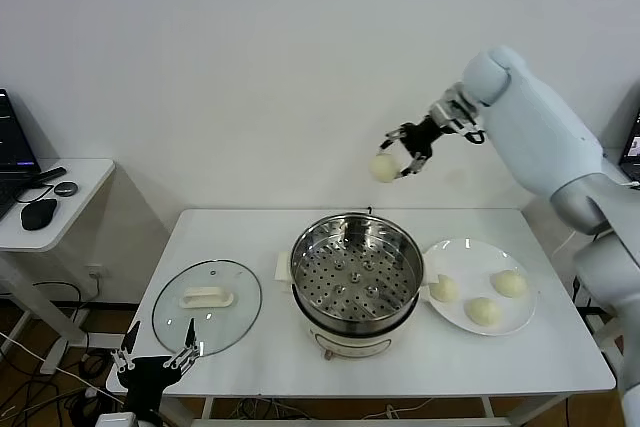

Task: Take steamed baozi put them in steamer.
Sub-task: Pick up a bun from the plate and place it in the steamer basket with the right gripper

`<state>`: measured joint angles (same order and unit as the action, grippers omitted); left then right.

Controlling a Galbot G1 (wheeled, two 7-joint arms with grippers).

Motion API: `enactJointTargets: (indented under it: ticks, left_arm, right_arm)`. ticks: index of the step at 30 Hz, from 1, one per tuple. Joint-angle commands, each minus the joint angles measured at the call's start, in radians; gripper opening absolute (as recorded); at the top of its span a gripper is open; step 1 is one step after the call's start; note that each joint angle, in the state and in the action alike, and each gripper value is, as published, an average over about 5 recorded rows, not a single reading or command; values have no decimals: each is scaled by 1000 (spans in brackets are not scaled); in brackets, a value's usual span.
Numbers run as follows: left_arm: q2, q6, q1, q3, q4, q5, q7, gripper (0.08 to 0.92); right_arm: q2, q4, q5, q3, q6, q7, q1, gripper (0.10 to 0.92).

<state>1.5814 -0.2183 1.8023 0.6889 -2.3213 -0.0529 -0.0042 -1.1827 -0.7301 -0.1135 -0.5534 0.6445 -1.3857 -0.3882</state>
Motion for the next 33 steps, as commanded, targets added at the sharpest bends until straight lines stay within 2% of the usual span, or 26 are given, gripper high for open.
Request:
enactJointTargets:
  ticks: [1,8,12,23,33]
  left_arm:
    - [16,-3,-11,-9,7,2,-1,823]
    - [17,-3,-15,-9,11,7,-3,823]
    - [17,-3,-18,-8,13,11,-4,823]
    - [17,-5,-22,-4,15,21,-4,823]
    - [17,-7,-23,-2,18,26,-3,823]
  right_arm:
    - [-55,-161,48,-191,185,-50,-34,634]
    - [-49,-254,-2,-265,185,-59,14,630]
    - [-57,-275,-93,-259,185,-44,47,628]
    - [-87,-229,-288,-198,185,2,122,628]
    - [-112,-212,-329,-162,185,22,170,628]
